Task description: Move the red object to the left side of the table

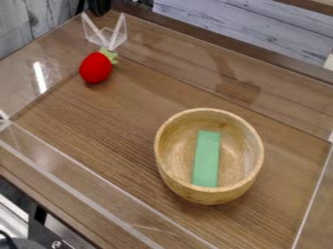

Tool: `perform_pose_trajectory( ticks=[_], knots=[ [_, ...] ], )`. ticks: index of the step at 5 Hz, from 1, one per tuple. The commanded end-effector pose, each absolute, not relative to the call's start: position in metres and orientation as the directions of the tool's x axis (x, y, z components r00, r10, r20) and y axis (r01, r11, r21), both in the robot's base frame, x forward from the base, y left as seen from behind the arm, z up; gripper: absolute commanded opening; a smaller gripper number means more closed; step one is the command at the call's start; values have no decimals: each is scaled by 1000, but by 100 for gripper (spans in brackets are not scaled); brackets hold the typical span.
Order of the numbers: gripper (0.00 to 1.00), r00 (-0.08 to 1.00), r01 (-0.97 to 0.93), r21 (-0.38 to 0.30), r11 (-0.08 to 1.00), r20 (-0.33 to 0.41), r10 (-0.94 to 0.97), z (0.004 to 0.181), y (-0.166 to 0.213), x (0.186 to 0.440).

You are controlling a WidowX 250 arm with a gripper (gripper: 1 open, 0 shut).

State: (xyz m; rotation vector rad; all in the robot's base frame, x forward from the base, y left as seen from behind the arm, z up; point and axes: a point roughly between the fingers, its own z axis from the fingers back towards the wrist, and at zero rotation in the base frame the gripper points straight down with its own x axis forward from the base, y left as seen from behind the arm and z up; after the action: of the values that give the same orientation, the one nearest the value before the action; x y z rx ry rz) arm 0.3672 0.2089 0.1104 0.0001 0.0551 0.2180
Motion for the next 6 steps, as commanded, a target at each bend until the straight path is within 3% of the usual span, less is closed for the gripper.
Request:
perform_pose_trajectory(
  ticks=[1,3,6],
  knots=[
    [0,986,-168,35,985,3,168,133,209,373],
    [0,983,-183,45,982,-13,183,127,203,371],
    [0,994,-107,57,993,-31,109,95,202,370]
  ],
)
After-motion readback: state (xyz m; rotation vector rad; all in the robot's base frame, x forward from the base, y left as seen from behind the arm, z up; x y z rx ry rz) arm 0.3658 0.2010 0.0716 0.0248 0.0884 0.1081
